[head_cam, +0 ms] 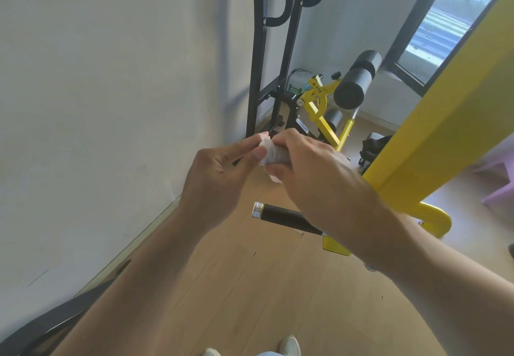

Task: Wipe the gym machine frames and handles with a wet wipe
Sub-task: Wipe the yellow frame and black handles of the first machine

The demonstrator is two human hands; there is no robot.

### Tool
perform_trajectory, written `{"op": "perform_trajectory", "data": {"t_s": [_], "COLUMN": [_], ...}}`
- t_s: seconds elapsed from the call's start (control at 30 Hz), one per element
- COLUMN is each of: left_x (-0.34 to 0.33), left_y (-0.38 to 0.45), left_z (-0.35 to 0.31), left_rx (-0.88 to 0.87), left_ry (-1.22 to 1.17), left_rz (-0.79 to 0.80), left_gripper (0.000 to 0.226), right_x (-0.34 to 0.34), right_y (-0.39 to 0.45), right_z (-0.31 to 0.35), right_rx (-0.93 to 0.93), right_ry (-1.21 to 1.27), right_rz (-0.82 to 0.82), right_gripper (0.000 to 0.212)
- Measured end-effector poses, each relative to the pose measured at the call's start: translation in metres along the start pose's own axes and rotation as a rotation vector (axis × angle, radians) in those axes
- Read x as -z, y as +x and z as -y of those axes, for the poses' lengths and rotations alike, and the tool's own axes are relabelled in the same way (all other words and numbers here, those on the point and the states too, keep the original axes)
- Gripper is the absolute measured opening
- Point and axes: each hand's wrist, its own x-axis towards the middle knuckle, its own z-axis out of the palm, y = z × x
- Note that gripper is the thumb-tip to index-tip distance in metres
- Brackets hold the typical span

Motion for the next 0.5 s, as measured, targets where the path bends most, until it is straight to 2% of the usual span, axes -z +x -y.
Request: {"op": "perform_trajectory", "data": {"t_s": [0.13,0.27,0.3,0.33,0.43,0.5], "left_x": [0.002,-0.002,-0.003,-0.004,-0.009,-0.01], "left_y": [0.0,0.001,0.0,0.0,0.001,0.002], "left_z": [-0.003,-0.004,-0.005,-0.006,-0.008,-0.008], "left_rx": [-0.043,-0.081,-0.092,-0.103,-0.116,-0.121], "left_ry": [-0.012,0.029,0.03,0.029,-0.002,-0.014], "left_rz": [0.031,0.029,0.031,0.036,0.042,0.044], "left_gripper": [0.023,0.021,0.021,0.022,0.022,0.023], "right_x": [-0.007,0.016,0.021,0.023,0.002,-0.012], "right_y": [-0.007,-0.025,-0.026,-0.026,-0.01,0.001], "right_z": [0.0,-0.003,-0.004,-0.003,0.003,0.002], "right_rx": [0.054,-0.11,-0.135,-0.134,-0.084,0.037], "right_ry": [-0.459,-0.787,-0.85,-0.874,-0.736,-0.641], "right_rz": [-0.024,0.208,0.216,0.2,0.15,0.012], "right_gripper": [0.019,0.024,0.023,0.02,0.015,0.017]}}
